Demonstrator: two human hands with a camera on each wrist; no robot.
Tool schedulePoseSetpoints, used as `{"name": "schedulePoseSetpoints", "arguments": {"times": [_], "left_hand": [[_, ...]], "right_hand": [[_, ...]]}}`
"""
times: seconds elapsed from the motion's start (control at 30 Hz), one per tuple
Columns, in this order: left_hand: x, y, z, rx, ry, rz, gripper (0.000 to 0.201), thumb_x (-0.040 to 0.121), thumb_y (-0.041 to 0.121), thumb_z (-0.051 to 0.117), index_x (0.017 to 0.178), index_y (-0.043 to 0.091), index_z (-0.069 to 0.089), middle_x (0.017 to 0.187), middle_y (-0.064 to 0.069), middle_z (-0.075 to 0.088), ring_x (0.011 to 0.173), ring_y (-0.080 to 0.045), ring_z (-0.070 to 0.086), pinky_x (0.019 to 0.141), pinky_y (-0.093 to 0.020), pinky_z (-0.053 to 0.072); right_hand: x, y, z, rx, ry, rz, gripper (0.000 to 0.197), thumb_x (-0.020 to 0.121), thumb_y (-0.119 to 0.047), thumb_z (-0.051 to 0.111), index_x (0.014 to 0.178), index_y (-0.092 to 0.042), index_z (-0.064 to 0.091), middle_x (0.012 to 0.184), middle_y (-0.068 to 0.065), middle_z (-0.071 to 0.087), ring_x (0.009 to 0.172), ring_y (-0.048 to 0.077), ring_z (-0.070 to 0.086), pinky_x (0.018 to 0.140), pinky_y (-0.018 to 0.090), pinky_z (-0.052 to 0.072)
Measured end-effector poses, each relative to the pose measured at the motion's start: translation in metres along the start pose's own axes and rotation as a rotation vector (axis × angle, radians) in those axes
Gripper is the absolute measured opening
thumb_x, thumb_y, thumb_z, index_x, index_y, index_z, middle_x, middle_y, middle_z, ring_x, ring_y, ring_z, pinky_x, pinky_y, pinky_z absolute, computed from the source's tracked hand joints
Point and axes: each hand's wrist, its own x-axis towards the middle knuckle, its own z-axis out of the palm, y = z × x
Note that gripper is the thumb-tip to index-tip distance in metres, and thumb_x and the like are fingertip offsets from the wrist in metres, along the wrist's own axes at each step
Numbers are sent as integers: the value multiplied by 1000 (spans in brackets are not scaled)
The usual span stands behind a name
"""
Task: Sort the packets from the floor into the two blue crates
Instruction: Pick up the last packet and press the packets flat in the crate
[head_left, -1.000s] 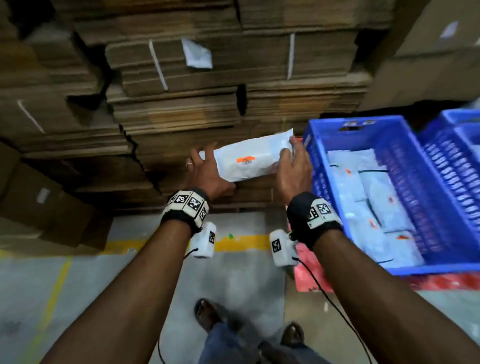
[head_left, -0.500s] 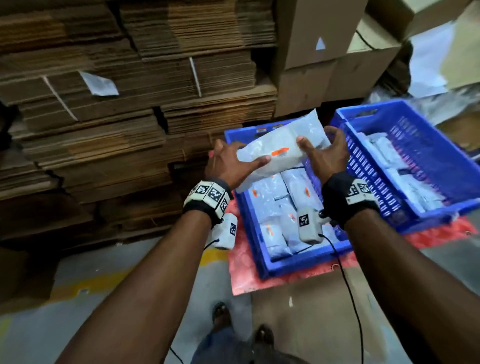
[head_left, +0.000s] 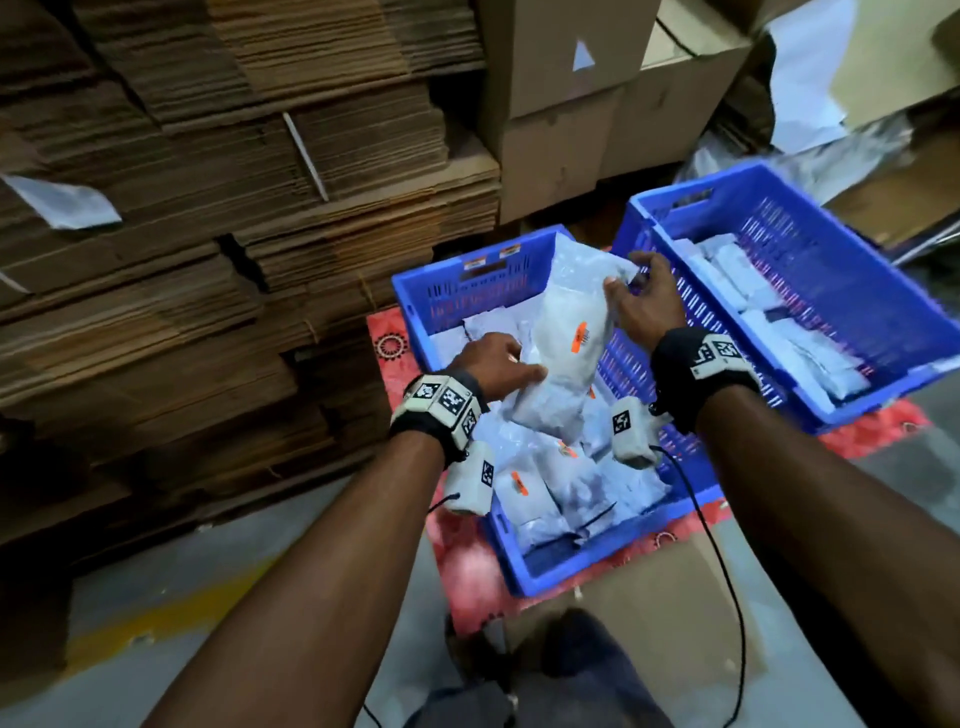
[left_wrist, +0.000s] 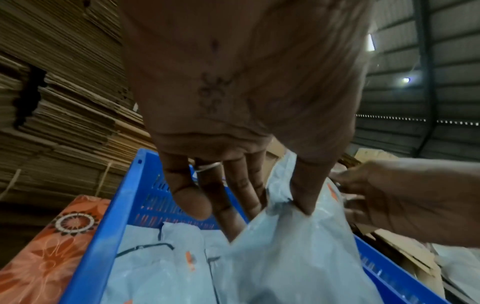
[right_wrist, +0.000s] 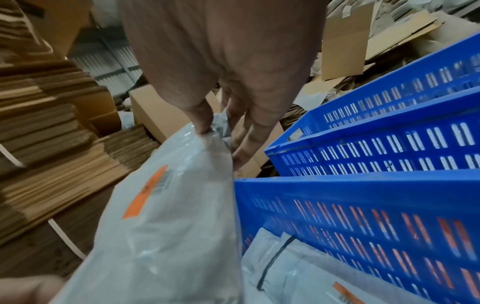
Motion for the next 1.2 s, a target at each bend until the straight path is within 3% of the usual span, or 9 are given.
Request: {"name": "schedulePoseSetpoints", "arguments": {"times": [0.07,0.17,0.27,0.37,0.57,0.7,0.9,1.0,1.2], "left_hand": [[9,0,13,-21,-79,-66,31,86,40,70,84,10,63,90,-13,75,77,-28,74,39,-16,41],[23,-5,39,-44,-160,-189,29,89,35,67,80,9,59,83,-9,73,63,-22,72,34,-13,36],[39,-12,64,-32,-186,-280,29,86,36,71,74,10,64,85,-13,75,64,-21,69,49,-21,49],[52,-21,81,19,-153,-394,47,77,41,77,103,2,68,107,-20,72,95,-31,70,83,-35,56],[67,-35,92,151,29,-560,57,77,39,70,122,10,53,130,-19,56,118,-39,55,97,-41,47],[74,-38,96,149,220,-612,86,81,47,70,146,11,27,150,-17,29,132,-41,38,101,-48,40],[80,-54,114,269,229,-554,95,80,54,70,153,22,19,155,-12,18,140,-38,22,106,-51,34],[77,-60,125,264,226,-567,89,87,52,63,155,20,17,158,-13,14,144,-38,18,114,-49,24],[68,-57,139,307,265,-578,77,95,41,58,155,17,16,161,-12,9,147,-35,13,115,-46,24]], "right_hand": [[16,13,12,-88,-62,42,40,83,-34,65,118,-21,49,103,7,68,93,21,66,92,42,53],[31,31,28,-219,-201,125,45,85,-31,67,124,-12,54,91,3,66,83,20,62,82,35,51],[40,55,45,-393,-315,144,25,87,-21,63,110,-11,68,89,5,66,86,19,61,79,28,48],[44,75,62,-433,-400,198,7,81,-23,63,82,-16,65,74,3,64,82,22,64,75,27,50],[51,126,85,-546,-468,268,17,92,-17,55,75,-17,52,101,18,60,61,22,57,36,8,30],[49,134,89,-559,-514,248,22,95,-18,53,116,-17,61,118,17,59,76,27,58,38,10,33],[43,134,82,-585,-466,116,30,87,-31,65,111,-15,57,110,12,62,105,31,59,86,31,45],[37,131,68,-561,-488,80,44,84,-37,68,115,-15,45,112,11,60,102,30,60,86,35,46],[18,137,57,-705,-811,-3,53,84,-34,66,124,-25,34,128,9,47,100,31,60,88,40,46]]}}
